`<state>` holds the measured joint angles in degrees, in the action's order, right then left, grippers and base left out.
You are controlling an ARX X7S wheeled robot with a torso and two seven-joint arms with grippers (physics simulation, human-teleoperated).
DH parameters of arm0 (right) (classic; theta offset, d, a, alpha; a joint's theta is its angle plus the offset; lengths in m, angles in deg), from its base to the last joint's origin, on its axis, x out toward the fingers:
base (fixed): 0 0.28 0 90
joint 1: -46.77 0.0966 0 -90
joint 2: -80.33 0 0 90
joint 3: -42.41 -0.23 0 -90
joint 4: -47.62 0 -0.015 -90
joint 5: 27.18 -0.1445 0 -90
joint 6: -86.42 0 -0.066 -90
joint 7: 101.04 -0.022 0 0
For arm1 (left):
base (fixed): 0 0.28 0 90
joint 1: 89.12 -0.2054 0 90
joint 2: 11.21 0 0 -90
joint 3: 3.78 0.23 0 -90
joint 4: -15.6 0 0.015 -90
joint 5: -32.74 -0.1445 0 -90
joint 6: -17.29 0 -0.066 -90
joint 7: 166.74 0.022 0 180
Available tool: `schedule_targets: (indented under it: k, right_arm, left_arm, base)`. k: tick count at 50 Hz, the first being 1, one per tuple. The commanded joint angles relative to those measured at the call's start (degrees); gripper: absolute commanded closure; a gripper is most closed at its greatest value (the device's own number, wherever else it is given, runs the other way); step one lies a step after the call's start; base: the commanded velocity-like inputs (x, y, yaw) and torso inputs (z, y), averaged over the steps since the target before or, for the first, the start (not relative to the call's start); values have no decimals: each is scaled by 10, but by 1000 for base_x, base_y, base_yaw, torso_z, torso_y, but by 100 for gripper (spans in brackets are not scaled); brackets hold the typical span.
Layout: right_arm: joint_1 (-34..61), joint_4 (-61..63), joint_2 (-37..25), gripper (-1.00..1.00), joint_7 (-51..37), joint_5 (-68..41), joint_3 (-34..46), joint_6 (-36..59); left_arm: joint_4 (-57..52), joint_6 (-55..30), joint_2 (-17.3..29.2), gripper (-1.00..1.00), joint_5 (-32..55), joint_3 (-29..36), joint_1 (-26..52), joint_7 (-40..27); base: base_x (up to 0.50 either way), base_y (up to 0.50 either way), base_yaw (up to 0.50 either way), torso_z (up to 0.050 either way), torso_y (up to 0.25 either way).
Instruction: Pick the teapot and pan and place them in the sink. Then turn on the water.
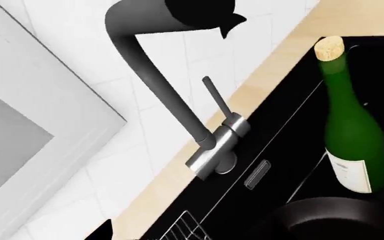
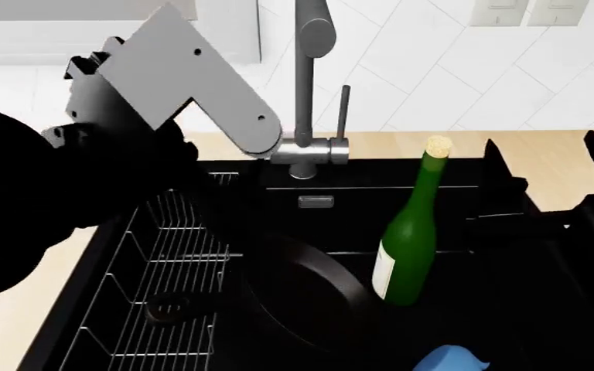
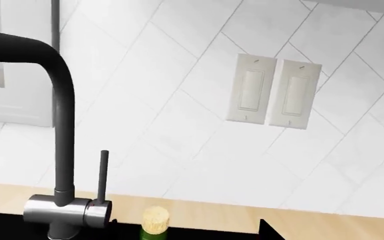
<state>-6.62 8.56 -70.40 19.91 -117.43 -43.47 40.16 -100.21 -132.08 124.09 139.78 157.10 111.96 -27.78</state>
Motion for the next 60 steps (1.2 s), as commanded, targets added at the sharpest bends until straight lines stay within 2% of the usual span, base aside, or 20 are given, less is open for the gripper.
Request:
schedule_targets:
  k: [1,9,22,28,36,60]
  right_arm:
    - [215,-42,57,-100,-61,-70,119,84]
    - [306,-92,115,-100,-76,-76,171,124]
    - [375,-178,197,-100,-45,-28,224,152]
    - [392,-222,229,-100,-15,12,246,156]
    - [402,-292,273,-100,39,79,279,146]
    - [433,-515,367,-100,167,246,367,84]
  left_arm:
    - [-83,99,92,-100,-13,-51,-44,-60]
    - [-140,158,152,-100,-26,-77,-76,-91]
    - [-229,284,243,-100,-71,-101,-164,-128]
    - [-263,340,263,-100,-88,-107,-196,-155]
    - [-290,398,291,-100,-118,-103,-246,-153]
    - [-300,451,324,-100,-146,-98,-292,-135]
  base:
    - [0,0,0,0,0]
    - [0,0,0,0,0]
    - [0,0,0,0,0]
    - [0,0,0,0,0]
    - [0,0,0,0,0]
    - [0,0,0,0,0]
